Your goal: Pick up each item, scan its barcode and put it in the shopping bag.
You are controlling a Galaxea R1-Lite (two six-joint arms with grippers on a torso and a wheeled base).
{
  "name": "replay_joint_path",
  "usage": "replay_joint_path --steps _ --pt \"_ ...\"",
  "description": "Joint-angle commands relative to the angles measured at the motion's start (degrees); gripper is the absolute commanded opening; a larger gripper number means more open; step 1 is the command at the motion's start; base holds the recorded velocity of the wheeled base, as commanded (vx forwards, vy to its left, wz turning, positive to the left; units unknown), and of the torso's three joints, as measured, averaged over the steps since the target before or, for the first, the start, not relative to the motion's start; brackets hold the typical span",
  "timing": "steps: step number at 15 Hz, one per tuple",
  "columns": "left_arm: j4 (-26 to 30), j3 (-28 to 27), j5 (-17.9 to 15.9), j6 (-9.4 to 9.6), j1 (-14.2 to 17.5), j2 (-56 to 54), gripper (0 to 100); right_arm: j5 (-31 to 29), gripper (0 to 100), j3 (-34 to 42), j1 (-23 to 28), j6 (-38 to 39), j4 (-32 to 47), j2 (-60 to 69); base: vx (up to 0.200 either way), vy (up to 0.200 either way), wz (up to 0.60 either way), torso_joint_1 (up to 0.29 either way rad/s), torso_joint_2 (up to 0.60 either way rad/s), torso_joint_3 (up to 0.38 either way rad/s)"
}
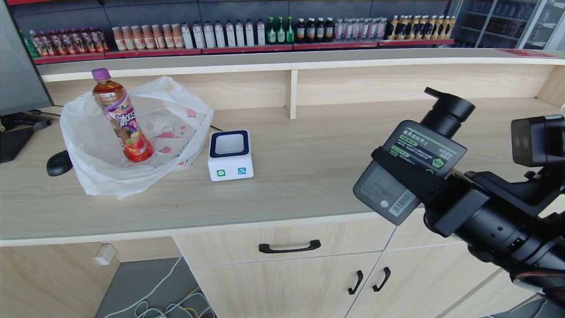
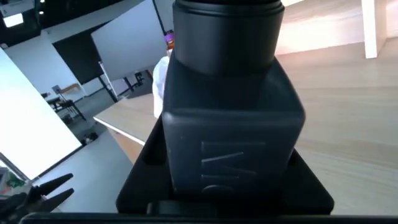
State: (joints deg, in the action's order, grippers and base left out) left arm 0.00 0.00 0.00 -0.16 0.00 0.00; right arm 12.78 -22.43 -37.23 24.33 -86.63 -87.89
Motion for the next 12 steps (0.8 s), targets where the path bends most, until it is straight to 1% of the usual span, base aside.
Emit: replay_joint_path --steps 1,3,7,8,10,12 --pt "0.0 0.0 0.0 -0.02 0.0 0.0 100 0.06 0 -1.74 -3.11 3.53 0.05 -0.61 0.0 0.0 0.0 0.0 0.0 0.0" --pt "0.0 0.0 0.0 -0.02 -0.09 0.0 100 0.06 0 -3.76 -5.31 7.48 -0.03 -2.72 0.0 0.0 0.0 0.0 0.0 0.0" --pt "0.0 0.0 0.0 -0.02 0.0 0.0 100 0.67 0 -10.7 -8.21 15.31 0.05 -5.27 0.0 0.0 0.0 0.0 0.0 0.0" --pt "0.0 0.0 0.0 -0.02 0.0 0.0 100 1.46 0 -11.14 -8.21 15.66 0.05 -5.62 0.0 0.0 0.0 0.0 0.0 0.0" --pt "0.0 0.0 0.0 -0.02 0.0 0.0 100 5.77 0 -11.58 -8.56 16.19 -0.03 -6.94 0.0 0.0 0.0 0.0 0.0 0.0" --pt "0.0 0.0 0.0 -0.02 -0.09 0.0 100 7.88 0 -12.64 -10.49 17.77 -0.03 -7.91 0.0 0.0 0.0 0.0 0.0 0.0"
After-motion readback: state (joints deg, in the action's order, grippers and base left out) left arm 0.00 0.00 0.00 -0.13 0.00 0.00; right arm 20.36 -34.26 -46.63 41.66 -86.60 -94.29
